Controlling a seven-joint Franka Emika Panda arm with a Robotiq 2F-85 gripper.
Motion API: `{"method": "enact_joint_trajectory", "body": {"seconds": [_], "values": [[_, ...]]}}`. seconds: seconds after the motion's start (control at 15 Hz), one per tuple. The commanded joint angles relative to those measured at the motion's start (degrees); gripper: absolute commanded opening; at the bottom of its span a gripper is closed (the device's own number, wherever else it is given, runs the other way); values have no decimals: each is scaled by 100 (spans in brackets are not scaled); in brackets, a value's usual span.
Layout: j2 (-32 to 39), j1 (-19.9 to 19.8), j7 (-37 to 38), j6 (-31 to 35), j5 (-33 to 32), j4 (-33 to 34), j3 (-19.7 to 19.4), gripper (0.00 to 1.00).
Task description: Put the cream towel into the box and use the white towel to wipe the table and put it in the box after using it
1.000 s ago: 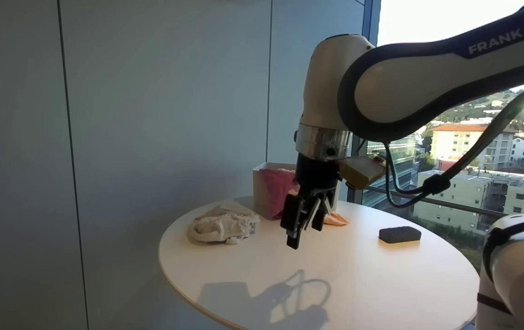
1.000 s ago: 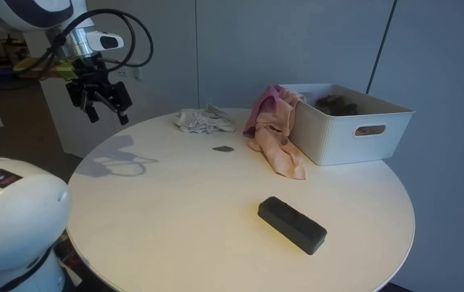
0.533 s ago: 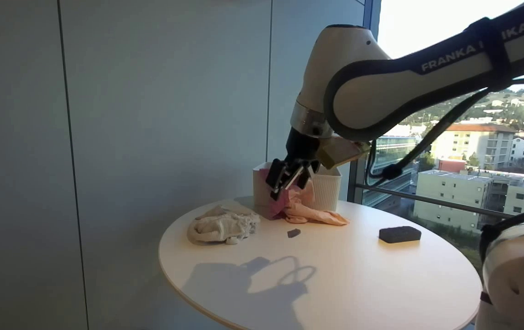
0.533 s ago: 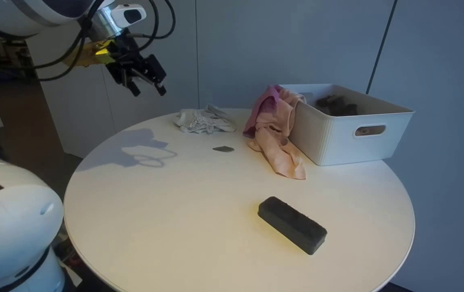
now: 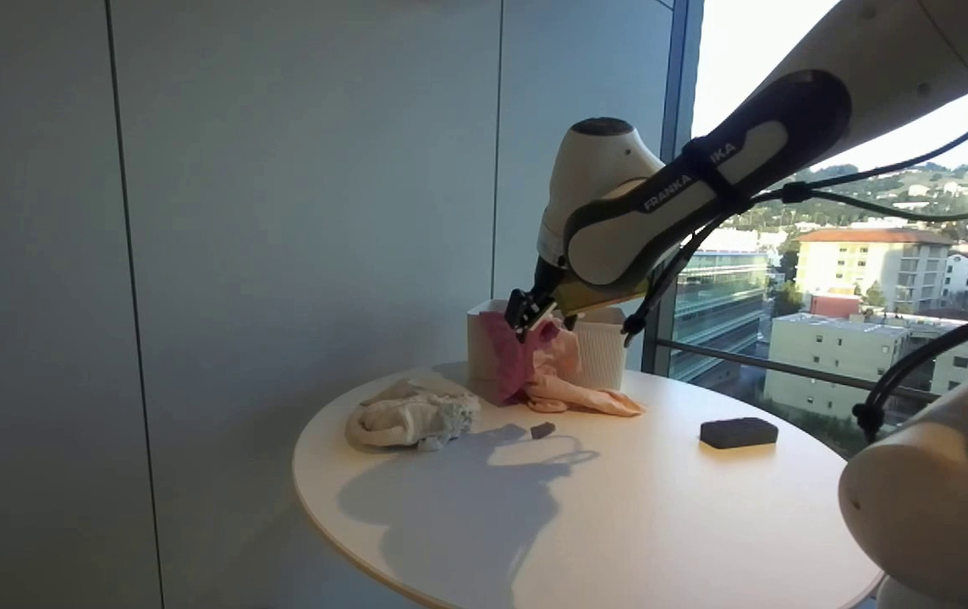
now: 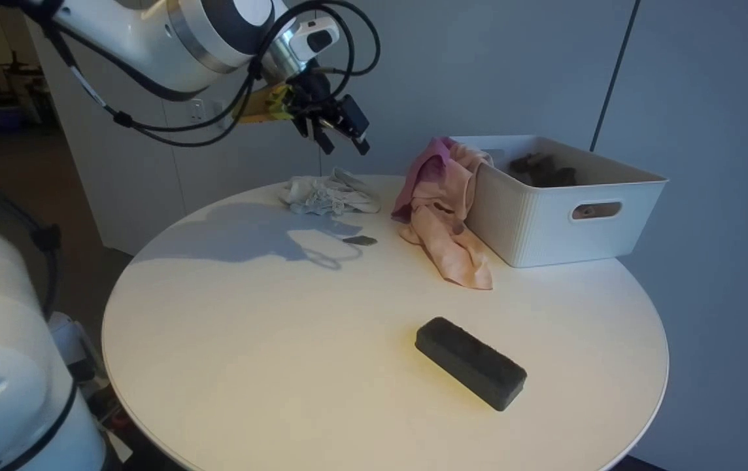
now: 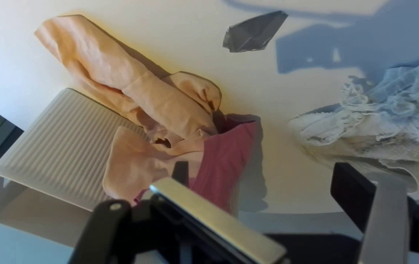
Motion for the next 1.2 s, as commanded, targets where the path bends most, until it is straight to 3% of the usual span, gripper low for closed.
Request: {"method": "enact_joint_trajectory", "body": {"seconds": [0.0,0.13,0.2,0.4,0.73,0.8,1.13], "values": [[776,-735,1228,405,-1158,454,550,100],[1130,-923,1926,416,-1903,672,653,100],[1225,-1277,2259,503,-2162,786,947,100],[1686,-1596,3110,199,-2748,1258,1151,100],[2648,-1791,3520,-203,-3052,2106,1198,100],[2905,-852,3630,-356,-3292,2283,280,100],[3871,395,3502,-312,-3295,3013,-1089,100]]}}
